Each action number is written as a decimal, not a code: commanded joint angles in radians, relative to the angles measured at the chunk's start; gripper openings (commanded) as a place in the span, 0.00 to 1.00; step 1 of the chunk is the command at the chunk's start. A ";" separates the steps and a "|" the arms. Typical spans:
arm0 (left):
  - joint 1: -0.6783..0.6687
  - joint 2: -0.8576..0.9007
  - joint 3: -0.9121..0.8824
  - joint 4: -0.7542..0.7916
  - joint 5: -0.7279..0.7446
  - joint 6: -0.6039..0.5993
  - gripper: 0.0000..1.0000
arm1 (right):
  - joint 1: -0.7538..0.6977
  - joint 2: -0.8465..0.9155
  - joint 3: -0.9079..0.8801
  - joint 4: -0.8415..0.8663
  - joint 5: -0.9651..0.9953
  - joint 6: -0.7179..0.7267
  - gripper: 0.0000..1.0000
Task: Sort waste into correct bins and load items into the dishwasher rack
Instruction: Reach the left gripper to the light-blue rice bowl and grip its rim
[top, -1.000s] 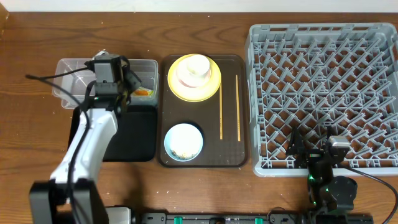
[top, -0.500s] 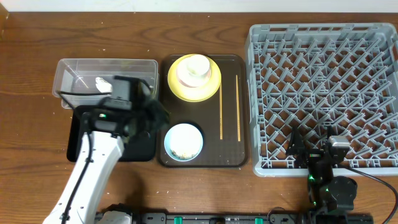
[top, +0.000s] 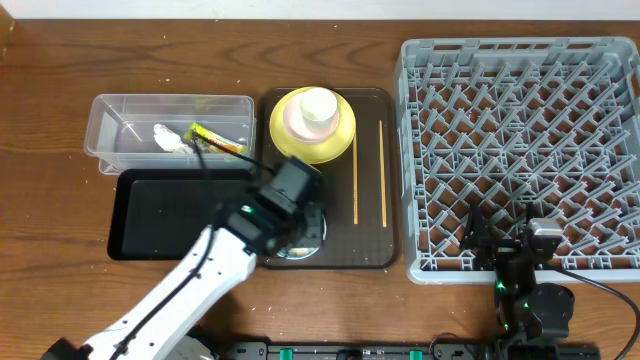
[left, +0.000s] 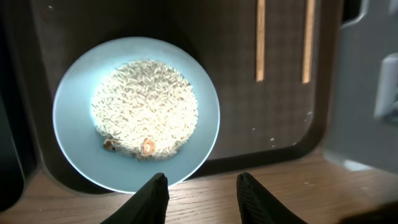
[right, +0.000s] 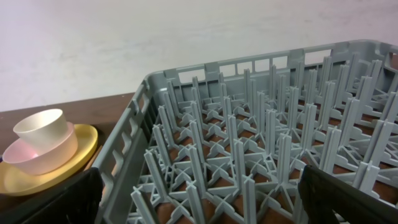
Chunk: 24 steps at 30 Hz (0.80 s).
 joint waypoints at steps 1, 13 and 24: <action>-0.059 0.044 0.001 0.014 -0.124 -0.035 0.38 | -0.008 -0.004 -0.003 -0.001 -0.004 -0.005 0.99; -0.139 0.269 0.001 0.093 -0.130 -0.034 0.33 | -0.008 -0.004 -0.003 -0.001 -0.004 -0.005 0.99; -0.139 0.347 0.001 0.125 -0.178 -0.034 0.24 | -0.008 -0.004 -0.003 -0.002 -0.004 -0.005 0.99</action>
